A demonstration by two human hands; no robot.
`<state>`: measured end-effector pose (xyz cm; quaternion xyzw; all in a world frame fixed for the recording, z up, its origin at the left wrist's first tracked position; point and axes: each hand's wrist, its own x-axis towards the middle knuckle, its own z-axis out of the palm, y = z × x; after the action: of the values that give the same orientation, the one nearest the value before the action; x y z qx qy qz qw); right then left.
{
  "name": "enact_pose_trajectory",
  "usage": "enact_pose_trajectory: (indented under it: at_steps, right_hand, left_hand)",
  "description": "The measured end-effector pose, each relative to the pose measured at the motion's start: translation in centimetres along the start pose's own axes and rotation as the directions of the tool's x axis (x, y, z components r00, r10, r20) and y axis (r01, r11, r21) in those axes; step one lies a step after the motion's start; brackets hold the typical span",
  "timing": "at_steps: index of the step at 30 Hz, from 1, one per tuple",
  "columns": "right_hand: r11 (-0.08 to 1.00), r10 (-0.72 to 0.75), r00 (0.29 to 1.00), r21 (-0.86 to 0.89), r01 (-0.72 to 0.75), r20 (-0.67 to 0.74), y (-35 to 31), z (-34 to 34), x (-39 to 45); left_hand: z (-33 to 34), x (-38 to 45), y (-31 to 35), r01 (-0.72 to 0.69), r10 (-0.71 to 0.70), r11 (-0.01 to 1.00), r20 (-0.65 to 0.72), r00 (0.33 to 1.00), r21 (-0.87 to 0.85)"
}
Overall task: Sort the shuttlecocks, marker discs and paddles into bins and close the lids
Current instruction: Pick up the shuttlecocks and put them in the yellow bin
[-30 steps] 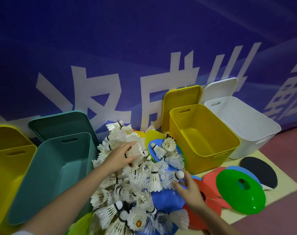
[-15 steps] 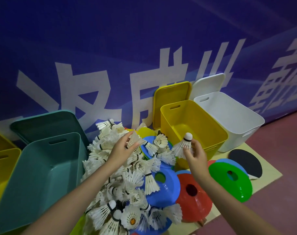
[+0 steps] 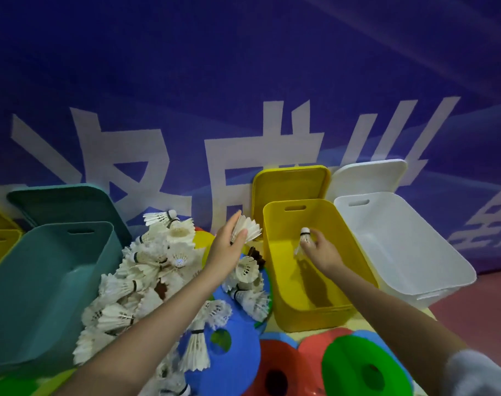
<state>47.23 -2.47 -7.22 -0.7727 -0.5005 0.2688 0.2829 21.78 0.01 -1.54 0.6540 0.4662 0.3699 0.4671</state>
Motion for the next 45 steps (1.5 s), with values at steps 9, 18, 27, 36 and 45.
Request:
enact_pose_trajectory:
  at_steps: [9, 18, 27, 36, 45]
  right_hand:
    - [0.867, -0.014, 0.876, -0.431, 0.250, 0.481, 4.7, 6.6, 6.7]
    - [0.899, 0.038, 0.870, -0.396, 0.185, 0.492, 6.3, 7.3, 6.9]
    - [0.911, -0.325, 0.925, -0.329, 0.250, -0.195, 5.1, -8.6, 4.9]
    - [0.965, -0.143, 0.990, -0.219, 0.143, 0.015, 9.1, -8.0, 3.9]
    - [0.970, -0.196, 0.979, -0.160, 0.184, -0.058, 9.9, -6.7, 4.3]
  left_hand:
    - [4.2, -0.9, -1.0, 0.150, -0.152, 0.988, -0.175, 0.973, -0.025]
    - [6.1, -1.6, -0.7, 0.180, -0.187, 0.982, -0.229, 0.955, -0.051]
    - [11.9, 2.9, 1.6, 0.113, -0.112, 0.993, -0.054, 0.992, 0.021]
    - [16.6, 4.7, -2.1, 0.166, -0.197, 0.950, 0.095, 0.976, 0.263]
    - [20.1, 9.3, -8.1, 0.308, -0.363, 0.867, 0.071, 0.929, 0.393]
